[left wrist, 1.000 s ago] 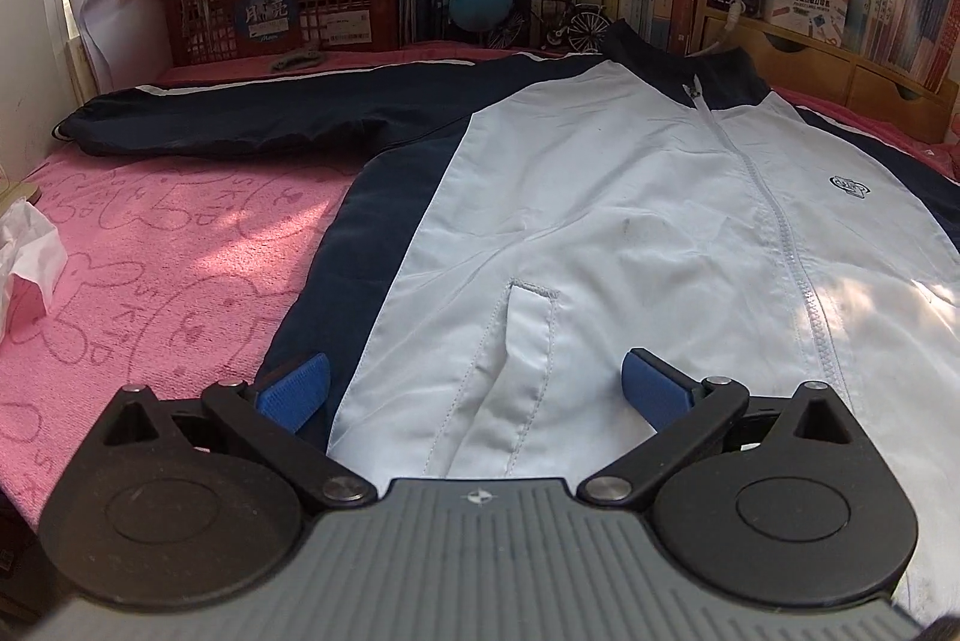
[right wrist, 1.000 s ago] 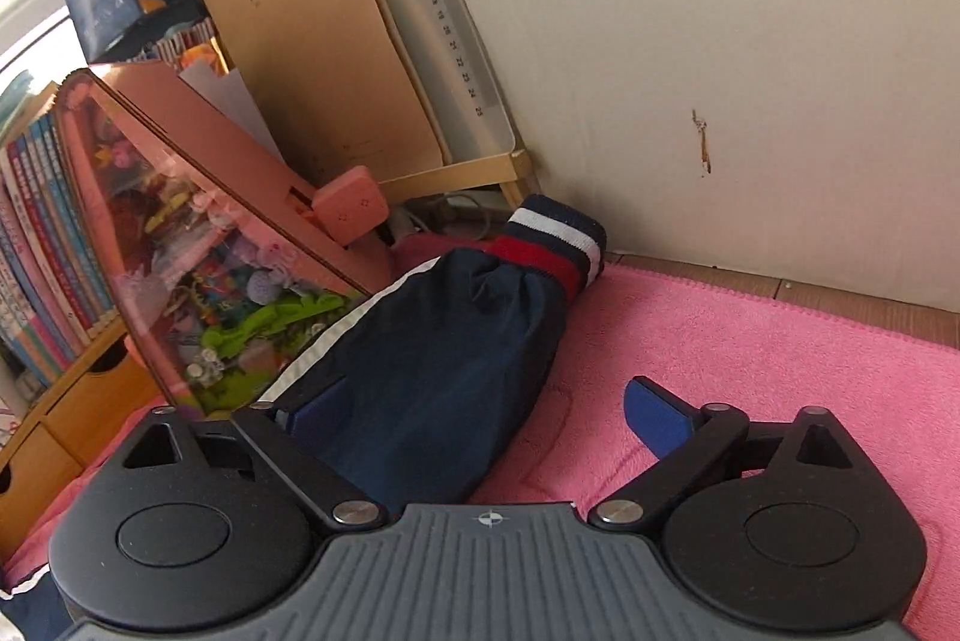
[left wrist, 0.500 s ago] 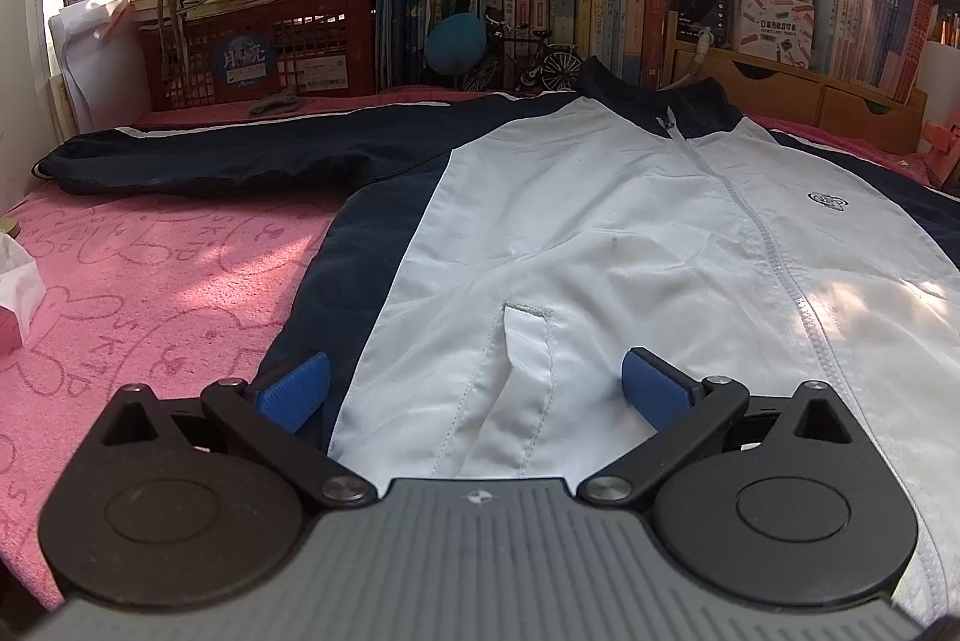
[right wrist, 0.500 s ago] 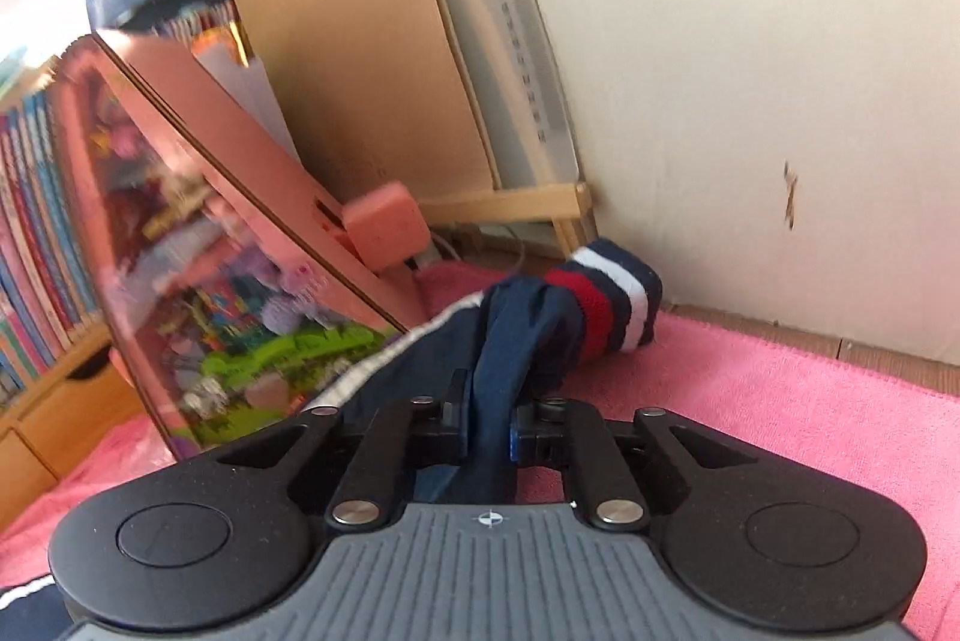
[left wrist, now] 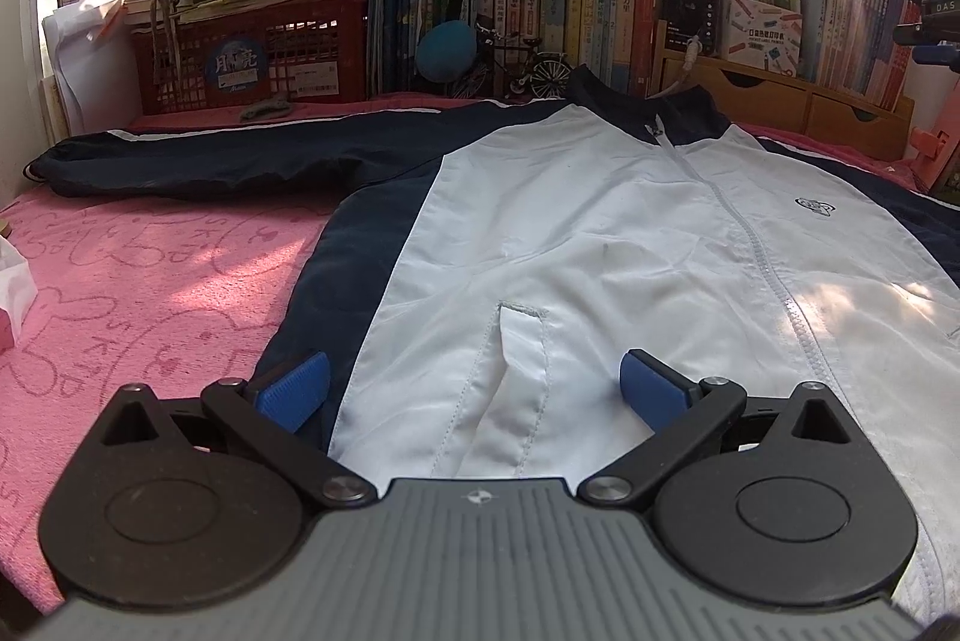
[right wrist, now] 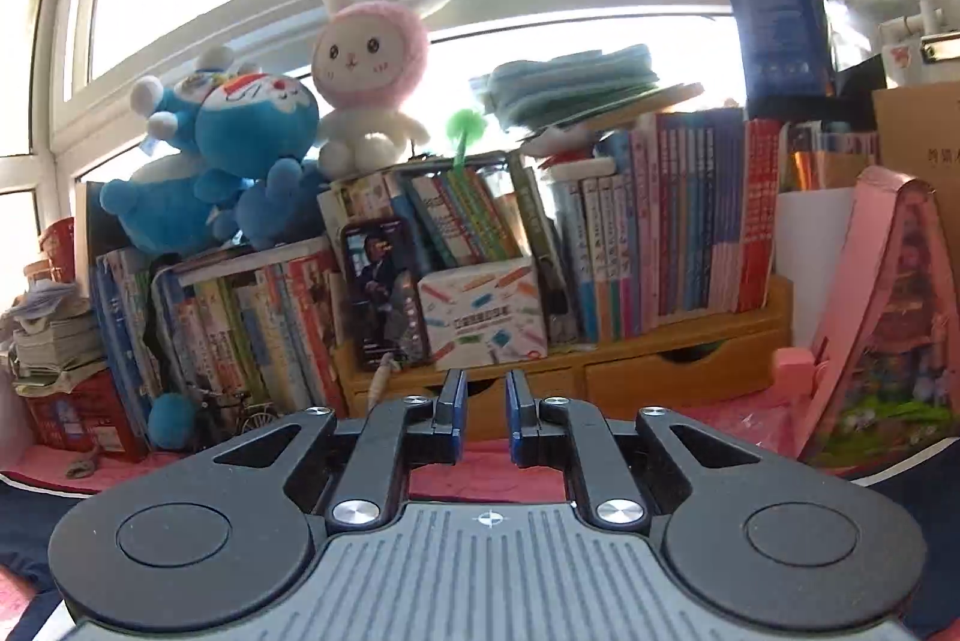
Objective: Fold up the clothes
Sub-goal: 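Carry the sleeve across the jacket body with the right gripper and release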
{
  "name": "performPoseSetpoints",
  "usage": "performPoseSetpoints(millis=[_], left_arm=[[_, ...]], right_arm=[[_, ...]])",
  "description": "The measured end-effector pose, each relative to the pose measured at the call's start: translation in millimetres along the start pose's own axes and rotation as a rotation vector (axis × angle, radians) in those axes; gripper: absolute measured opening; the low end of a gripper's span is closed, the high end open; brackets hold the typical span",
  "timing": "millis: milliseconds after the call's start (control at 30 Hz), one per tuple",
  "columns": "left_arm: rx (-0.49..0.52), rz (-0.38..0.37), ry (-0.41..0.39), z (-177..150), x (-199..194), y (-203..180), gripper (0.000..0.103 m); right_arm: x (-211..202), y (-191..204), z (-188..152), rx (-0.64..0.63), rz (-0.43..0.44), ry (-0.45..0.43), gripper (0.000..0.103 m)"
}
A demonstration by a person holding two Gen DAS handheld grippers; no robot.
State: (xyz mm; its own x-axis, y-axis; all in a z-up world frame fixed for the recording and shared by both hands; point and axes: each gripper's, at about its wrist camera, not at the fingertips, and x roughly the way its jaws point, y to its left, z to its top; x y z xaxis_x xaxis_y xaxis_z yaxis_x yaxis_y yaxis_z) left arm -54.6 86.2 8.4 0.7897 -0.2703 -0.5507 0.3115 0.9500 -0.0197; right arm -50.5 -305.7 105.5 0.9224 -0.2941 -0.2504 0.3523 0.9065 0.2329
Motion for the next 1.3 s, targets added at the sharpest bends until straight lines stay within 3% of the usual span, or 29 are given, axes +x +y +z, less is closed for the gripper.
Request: performPoseSetpoints(millis=[100, 267, 433, 500, 567, 633, 667, 700, 767, 833, 933, 1067, 1233, 1300], left_arm=[[0.0, -0.002, -0.002, -0.5, -0.3, 0.3, 0.103], [0.004, 0.002, -0.001, -0.5, 0.0, -0.7, 0.103], [0.008, 0.009, 0.002, -0.1, 0.2, -2.0, 0.103], [0.008, 0.01, 0.003, 0.3, 0.2, -2.2, 0.103], [0.008, 0.009, 0.003, 0.4, 0.0, -1.5, 0.103], [0.009, 0.008, 0.003, 0.9, -0.1, -0.8, 0.103], [0.009, 0.007, 0.003, 0.9, -0.1, -0.6, 0.103], [0.01, 0.007, 0.003, 1.0, -0.1, -0.5, 0.103], [0.01, 0.006, 0.003, 1.1, -0.1, -0.2, 0.103], [0.009, 0.006, 0.003, 1.1, 0.0, 0.1, 0.103], [0.009, 0.007, 0.002, 1.0, -0.1, 0.2, 0.103], [0.006, 0.007, 0.0, 0.6, -0.4, -0.4, 0.103], [0.002, 0.004, -0.004, 0.1, -1.2, -0.3, 0.103], [0.0, 0.001, -0.006, 0.1, -1.8, 0.1, 0.103]], right_arm=[[8.6, -13.9, -17.9, 0.094, -0.067, 0.046, 0.051], [-18.3, -125.8, -43.6, 0.312, -0.405, 0.04, 0.061], [-57.5, -247.3, -67.0, 0.633, -0.654, -0.083, 0.075], [-58.7, -273.8, -70.5, 0.682, -0.649, -0.1, 0.09], [-42.5, -296.0, -68.7, 0.675, -0.539, -0.036, 0.103], [-26.3, -315.3, -67.6, 0.68, -0.464, 0.02, 0.103], [-20.4, -322.5, -68.1, 0.697, -0.468, 0.033, 0.097], [-14.4, -329.7, -68.5, 0.715, -0.472, 0.046, 0.064], [-10.3, -332.0, -66.9, 0.745, -0.469, 0.07, 0.008], [-15.9, -310.9, -60.9, 0.69, -0.422, 0.028, 0.007], [-23.2, -239.3, -37.9, 0.47, -0.348, -0.005, 0.007], [-20.3, -114.9, -19.3, 0.171, -0.073, 0.015, 0.007], [24.8, 47.9, -43.5, -0.183, 0.271, 0.218, 0.013], [37.8, 101.4, -67.9, -0.299, 0.361, 0.34, 0.039]])
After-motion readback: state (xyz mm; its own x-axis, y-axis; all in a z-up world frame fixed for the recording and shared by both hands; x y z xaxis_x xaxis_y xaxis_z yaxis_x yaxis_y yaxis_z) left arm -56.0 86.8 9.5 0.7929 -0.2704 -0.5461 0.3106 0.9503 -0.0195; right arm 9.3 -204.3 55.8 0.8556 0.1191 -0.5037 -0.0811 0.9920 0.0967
